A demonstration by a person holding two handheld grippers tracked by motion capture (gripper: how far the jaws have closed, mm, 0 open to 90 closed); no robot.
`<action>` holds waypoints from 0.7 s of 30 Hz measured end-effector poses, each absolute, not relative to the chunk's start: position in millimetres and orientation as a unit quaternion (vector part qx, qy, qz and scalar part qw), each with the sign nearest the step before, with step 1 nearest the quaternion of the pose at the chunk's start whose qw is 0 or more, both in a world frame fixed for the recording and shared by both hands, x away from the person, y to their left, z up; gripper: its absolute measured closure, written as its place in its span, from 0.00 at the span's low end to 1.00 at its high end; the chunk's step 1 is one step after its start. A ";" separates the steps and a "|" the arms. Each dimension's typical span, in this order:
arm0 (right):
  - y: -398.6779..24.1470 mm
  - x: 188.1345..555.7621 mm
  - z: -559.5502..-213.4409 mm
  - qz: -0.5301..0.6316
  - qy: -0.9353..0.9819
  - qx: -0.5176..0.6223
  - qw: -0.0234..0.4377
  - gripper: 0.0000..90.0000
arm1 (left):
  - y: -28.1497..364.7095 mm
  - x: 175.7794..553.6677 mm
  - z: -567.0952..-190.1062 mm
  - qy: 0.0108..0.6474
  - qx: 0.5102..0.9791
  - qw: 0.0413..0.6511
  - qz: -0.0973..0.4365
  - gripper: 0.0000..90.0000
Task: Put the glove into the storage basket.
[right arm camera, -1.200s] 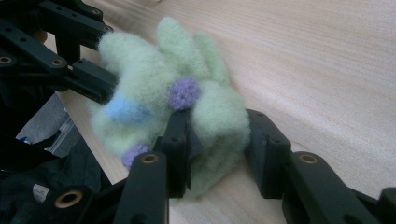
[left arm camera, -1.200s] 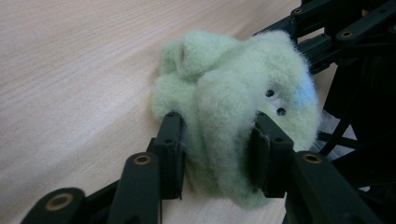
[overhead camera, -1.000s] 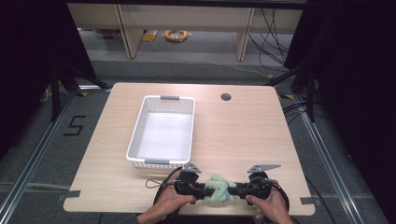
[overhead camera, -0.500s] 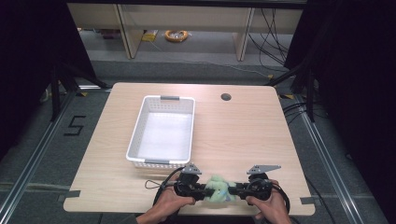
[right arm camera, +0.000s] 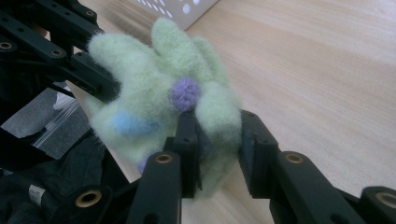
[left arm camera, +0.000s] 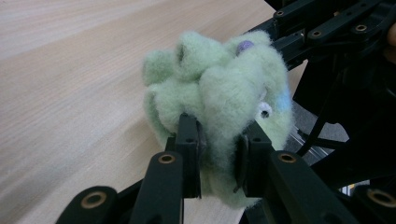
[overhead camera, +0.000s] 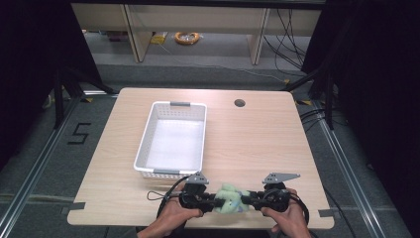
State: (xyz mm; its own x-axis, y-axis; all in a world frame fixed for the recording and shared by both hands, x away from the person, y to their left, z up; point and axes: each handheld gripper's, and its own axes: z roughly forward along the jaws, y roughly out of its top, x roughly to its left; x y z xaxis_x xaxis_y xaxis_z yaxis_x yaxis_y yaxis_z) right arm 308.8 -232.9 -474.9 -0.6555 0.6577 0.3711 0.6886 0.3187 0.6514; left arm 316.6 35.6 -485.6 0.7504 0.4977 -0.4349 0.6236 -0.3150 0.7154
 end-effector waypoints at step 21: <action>-205.1 327.9 -411.1 -0.430 -0.828 -0.358 -0.030 0.80 | 75.5 329.3 -428.7 0.342 0.796 0.499 -0.033 0.81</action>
